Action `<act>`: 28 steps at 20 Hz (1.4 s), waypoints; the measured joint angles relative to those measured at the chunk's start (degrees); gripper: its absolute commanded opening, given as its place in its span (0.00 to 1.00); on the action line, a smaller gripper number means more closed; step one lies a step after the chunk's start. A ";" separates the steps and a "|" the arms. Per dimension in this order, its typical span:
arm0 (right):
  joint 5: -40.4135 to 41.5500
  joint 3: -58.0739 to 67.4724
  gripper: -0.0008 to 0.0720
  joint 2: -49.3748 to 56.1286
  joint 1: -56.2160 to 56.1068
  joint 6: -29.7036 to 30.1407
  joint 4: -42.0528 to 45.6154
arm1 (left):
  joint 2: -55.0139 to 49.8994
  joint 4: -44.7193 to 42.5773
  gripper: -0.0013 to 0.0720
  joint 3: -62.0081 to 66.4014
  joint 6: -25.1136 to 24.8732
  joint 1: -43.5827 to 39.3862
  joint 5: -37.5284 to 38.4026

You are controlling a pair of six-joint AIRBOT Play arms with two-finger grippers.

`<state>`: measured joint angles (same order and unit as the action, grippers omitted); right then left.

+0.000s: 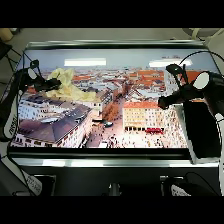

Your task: Fold the shirts.

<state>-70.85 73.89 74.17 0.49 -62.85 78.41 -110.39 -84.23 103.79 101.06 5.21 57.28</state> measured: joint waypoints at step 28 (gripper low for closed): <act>-18.99 4.57 0.93 -9.92 0.00 4.44 3.52 | 41.55 16.39 1.00 -43.45 -8.70 -39.71 -3.43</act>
<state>-89.84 78.46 64.25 0.49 -58.41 81.93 -68.84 -67.83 60.34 92.36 -34.50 53.84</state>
